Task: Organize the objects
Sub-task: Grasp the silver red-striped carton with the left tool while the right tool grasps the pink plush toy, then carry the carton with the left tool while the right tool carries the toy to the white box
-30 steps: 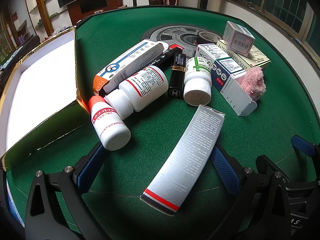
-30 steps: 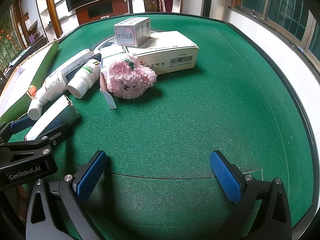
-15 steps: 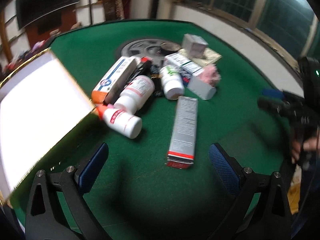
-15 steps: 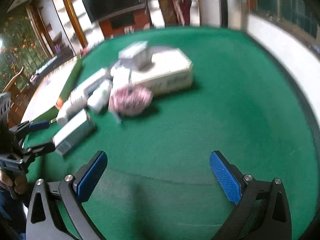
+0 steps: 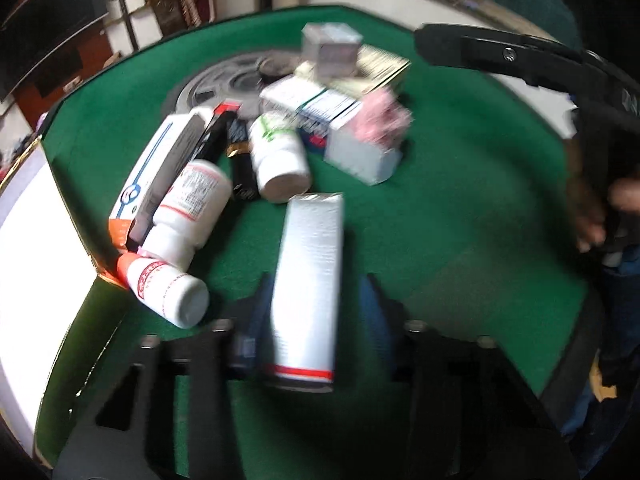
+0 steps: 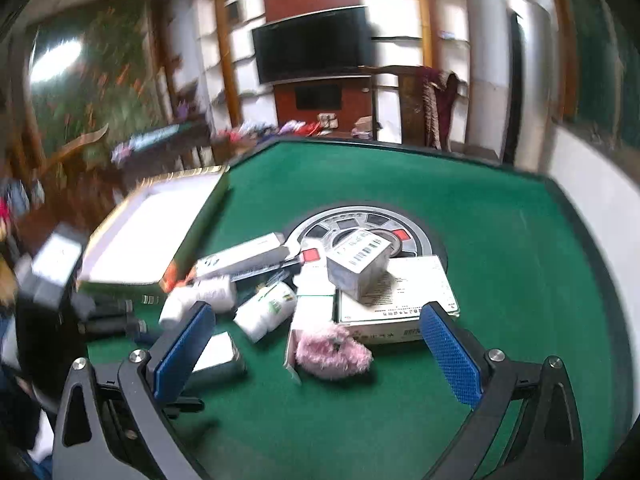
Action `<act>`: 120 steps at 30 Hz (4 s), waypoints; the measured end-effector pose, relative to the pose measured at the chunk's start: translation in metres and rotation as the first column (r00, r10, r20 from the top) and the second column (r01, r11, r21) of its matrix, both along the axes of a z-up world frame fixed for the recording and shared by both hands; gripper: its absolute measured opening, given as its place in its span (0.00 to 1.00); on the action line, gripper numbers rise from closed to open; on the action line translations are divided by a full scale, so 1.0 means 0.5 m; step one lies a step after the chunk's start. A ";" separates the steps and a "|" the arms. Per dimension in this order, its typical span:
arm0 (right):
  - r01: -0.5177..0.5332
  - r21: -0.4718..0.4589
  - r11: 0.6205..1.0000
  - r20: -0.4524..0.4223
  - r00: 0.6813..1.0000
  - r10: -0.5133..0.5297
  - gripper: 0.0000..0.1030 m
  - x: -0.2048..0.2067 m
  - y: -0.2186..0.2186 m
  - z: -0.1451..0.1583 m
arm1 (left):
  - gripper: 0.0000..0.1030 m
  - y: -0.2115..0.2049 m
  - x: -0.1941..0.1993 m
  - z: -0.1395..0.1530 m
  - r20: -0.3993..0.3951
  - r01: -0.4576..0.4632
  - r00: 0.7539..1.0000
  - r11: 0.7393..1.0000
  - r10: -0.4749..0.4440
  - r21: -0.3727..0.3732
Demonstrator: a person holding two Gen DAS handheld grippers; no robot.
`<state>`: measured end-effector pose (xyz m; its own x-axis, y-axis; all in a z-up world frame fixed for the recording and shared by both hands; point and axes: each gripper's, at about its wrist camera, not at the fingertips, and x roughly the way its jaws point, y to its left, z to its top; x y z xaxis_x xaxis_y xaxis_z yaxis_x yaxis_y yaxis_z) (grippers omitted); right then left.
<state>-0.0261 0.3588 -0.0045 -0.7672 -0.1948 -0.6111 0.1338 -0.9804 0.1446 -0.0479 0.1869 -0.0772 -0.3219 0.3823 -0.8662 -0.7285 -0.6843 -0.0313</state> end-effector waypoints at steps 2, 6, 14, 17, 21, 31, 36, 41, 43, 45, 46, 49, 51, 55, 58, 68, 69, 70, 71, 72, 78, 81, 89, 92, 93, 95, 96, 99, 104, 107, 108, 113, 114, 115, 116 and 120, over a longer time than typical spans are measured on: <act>0.000 -0.016 1.000 0.024 1.000 0.000 0.70 -0.005 0.023 -0.014 | 0.37 0.001 -0.008 0.001 0.006 0.006 1.000 1.000 -0.006 0.017; 0.028 -0.048 0.998 0.068 0.997 -0.025 0.70 -0.019 0.041 -0.034 | 0.37 0.019 -0.027 -0.002 -0.003 0.005 1.000 1.000 -0.005 -0.003; 0.026 -0.060 0.998 0.144 0.989 -0.017 0.70 -0.041 0.036 -0.069 | 0.26 0.024 -0.014 -0.002 -0.058 0.041 0.998 0.999 -0.040 0.007; 0.019 -0.055 0.998 0.162 0.987 -0.010 0.70 -0.048 0.026 -0.082 | 0.25 0.018 -0.018 -0.003 -0.050 0.042 0.998 0.999 -0.041 0.016; 0.013 -0.066 0.998 0.174 0.985 -0.002 0.70 -0.060 0.015 -0.100 | 0.26 0.018 -0.023 -0.006 -0.050 0.038 0.998 0.999 -0.037 0.024; -0.016 0.000 1.000 0.176 0.984 0.015 0.40 -0.057 -0.007 -0.130 | 0.29 0.011 -0.028 -0.008 -0.061 -0.011 0.998 0.999 0.014 0.046; 0.018 -0.007 1.000 0.126 0.992 -0.017 0.40 -0.035 0.013 -0.106 | 0.25 0.007 -0.031 -0.005 -0.064 -0.026 0.998 0.998 0.029 0.052; 0.014 -0.079 0.997 0.073 0.997 -0.009 0.40 -0.020 0.027 -0.082 | 0.25 -0.019 -0.046 0.020 -0.039 -0.059 0.997 0.990 0.064 0.128; 0.017 -0.062 0.998 0.057 0.998 -0.013 0.40 -0.015 0.020 -0.077 | 0.25 -0.027 -0.051 0.028 -0.035 -0.070 0.997 0.987 0.076 0.145; 0.012 -0.072 0.997 0.051 0.999 -0.009 0.40 -0.014 0.019 -0.075 | 0.25 -0.037 -0.057 0.037 -0.032 -0.082 0.996 0.983 0.088 0.167; 0.012 -0.073 0.997 0.047 0.999 -0.009 0.40 -0.013 0.019 -0.073 | 0.25 -0.043 -0.060 0.046 -0.032 -0.084 0.995 0.979 0.092 0.186; 0.013 -0.068 0.998 0.035 0.999 -0.010 0.40 -0.013 0.018 -0.067 | 0.25 -0.059 -0.065 0.065 -0.038 -0.096 0.994 0.969 0.107 0.229; 0.009 -0.072 0.997 0.025 1.000 -0.007 0.40 -0.012 0.015 -0.064 | 0.25 -0.075 -0.068 0.075 -0.028 -0.111 0.992 0.959 0.122 0.260; 0.002 -0.079 0.997 0.022 1.000 -0.001 0.40 -0.013 0.006 -0.061 | 0.25 -0.098 -0.081 0.085 -0.019 -0.142 0.988 0.946 0.155 0.291; -0.007 -0.106 0.994 0.016 1.000 0.009 0.40 -0.014 -0.012 -0.057 | 0.25 -0.119 -0.085 0.099 -0.017 -0.154 0.986 0.935 0.169 0.320; -0.116 -0.115 0.987 0.006 0.993 0.117 0.39 -0.044 -0.147 -0.035 | 0.25 -0.234 -0.131 0.139 -0.004 -0.280 0.951 0.866 0.309 0.414; -0.127 -0.117 0.985 0.010 0.992 0.129 0.39 -0.052 -0.155 -0.034 | 0.25 -0.247 -0.137 0.142 -0.014 -0.299 0.943 0.860 0.334 0.413; -0.135 -0.116 0.984 0.015 0.990 0.138 0.39 -0.059 -0.166 -0.033 | 0.26 -0.256 -0.141 0.143 -0.022 -0.313 0.935 0.854 0.354 0.415; -0.143 -0.112 0.983 0.019 0.989 0.146 0.39 -0.066 -0.177 -0.031 | 0.26 -0.275 -0.148 0.147 -0.027 -0.334 0.924 0.842 0.381 0.423; -0.162 -0.111 0.981 0.023 0.986 0.166 0.39 -0.077 -0.197 -0.027 | 0.26 -0.289 -0.153 0.149 -0.031 -0.352 0.915 0.833 0.403 0.426; -0.265 -0.075 0.961 0.017 0.964 0.267 0.39 -0.130 -0.309 -0.004 | 0.26 -0.384 -0.195 0.140 -0.002 -0.462 0.857 0.768 0.516 0.443; -0.300 -0.069 0.951 0.024 0.953 0.302 0.39 -0.156 -0.358 -0.004 | 0.26 -0.422 -0.214 0.136 0.017 -0.502 0.833 0.742 0.553 0.445; -0.326 -0.058 0.944 0.029 0.944 0.328 0.39 -0.213 -0.437 -0.015 | 0.26 -0.489 -0.229 0.126 0.059 -0.562 0.790 0.682 0.611 0.469; -0.321 -0.071 0.944 0.043 0.945 0.325 0.39 -0.227 -0.447 -0.024 | 0.26 -0.509 -0.233 0.119 0.078 -0.587 0.771 0.659 0.631 0.471; -0.319 -0.076 0.945 0.048 0.945 0.323 0.39 -0.234 -0.449 -0.025 | 0.26 -0.511 -0.237 0.125 0.074 -0.595 0.763 0.653 0.642 0.469; -0.306 -0.084 0.948 0.047 0.949 0.311 0.39 -0.243 -0.448 -0.025 | 0.26 -0.513 -0.239 0.127 0.063 -0.603 0.753 0.647 0.655 0.466; -0.301 -0.090 0.950 0.047 0.951 0.306 0.39 -0.247 -0.447 -0.024 | 0.26 -0.514 -0.239 0.126 0.070 -0.604 0.753 0.645 0.655 0.469; -0.289 -0.099 0.952 0.054 0.954 0.295 0.39 -0.255 -0.450 -0.026 | 0.26 -0.516 -0.242 0.125 0.069 -0.613 0.744 0.639 0.664 0.465; -0.270 -0.100 0.958 0.055 0.959 0.277 0.39 -0.268 -0.462 -0.024 | 0.26 -0.526 -0.240 0.126 0.062 -0.622 0.734 0.633 0.676 0.462; -0.267 -0.104 0.958 0.062 0.960 0.274 0.39 -0.279 -0.472 -0.023 | 0.26 -0.526 -0.241 0.125 0.061 -0.625 0.731 0.631 0.680 0.460; -0.269 -0.104 0.957 0.066 0.959 0.277 0.39 -0.281 -0.476 -0.025 | 0.26 -0.525 -0.241 0.124 0.057 -0.627 0.730 0.633 0.681 0.454; -0.267 -0.091 0.959 0.076 0.959 0.274 0.39 -0.293 -0.492 -0.034 | 0.26 -0.523 -0.249 0.123 0.054 -0.635 0.723 0.632 0.689 0.444; -0.267 -0.087 0.960 0.077 0.959 0.274 0.39 -0.296 -0.494 -0.035 | 0.26 -0.524 -0.250 0.122 0.053 -0.637 0.722 0.632 0.690 0.442; -0.268 -0.087 0.960 0.081 0.958 0.275 0.39 -0.300 -0.495 -0.036 | 0.26 -0.524 -0.250 0.122 0.052 -0.640 0.718 0.630 0.694 0.441; -0.266 -0.090 0.960 0.084 0.958 0.274 0.39 -0.302 -0.497 -0.036 | 0.26 -0.526 -0.250 0.122 0.052 -0.642 0.716 0.627 0.696 0.441; -0.268 -0.085 0.960 0.093 0.957 0.275 0.39 -0.317 -0.504 -0.030 | 0.26 -0.524 -0.255 0.122 0.048 -0.641 0.716 0.630 0.696 0.437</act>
<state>-0.1846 0.1066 -0.0196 -0.6135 -0.4325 -0.6608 0.3743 -0.8960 0.2390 -0.1752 -0.0753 -0.0163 -0.7135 0.3148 -0.6260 -0.0915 -0.9276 -0.3621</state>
